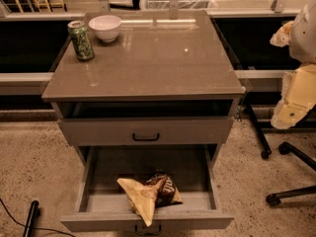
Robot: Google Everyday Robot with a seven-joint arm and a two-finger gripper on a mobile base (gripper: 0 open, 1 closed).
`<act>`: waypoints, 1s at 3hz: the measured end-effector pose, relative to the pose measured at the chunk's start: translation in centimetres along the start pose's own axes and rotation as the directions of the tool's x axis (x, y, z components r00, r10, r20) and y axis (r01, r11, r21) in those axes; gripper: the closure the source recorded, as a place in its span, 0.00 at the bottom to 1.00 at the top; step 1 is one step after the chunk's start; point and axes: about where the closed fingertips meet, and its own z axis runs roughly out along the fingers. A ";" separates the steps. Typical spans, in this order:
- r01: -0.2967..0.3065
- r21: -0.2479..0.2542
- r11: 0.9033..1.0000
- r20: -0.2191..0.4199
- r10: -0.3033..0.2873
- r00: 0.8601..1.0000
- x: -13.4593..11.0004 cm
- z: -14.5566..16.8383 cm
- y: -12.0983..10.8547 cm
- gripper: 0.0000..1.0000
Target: Pick brown chip bag from middle drawer and place on counter
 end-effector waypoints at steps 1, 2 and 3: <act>0.000 0.000 1.000 0.000 0.000 1.000 0.0 0.0 0.0 0.00; 0.048 -0.075 0.996 0.051 -0.044 0.998 -1.5 4.3 1.8 0.00; 0.194 -0.176 0.965 0.207 -0.157 0.966 -5.2 11.9 6.5 0.00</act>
Offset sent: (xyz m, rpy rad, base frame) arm -0.0103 0.1060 -0.1873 0.2254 0.2634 0.3269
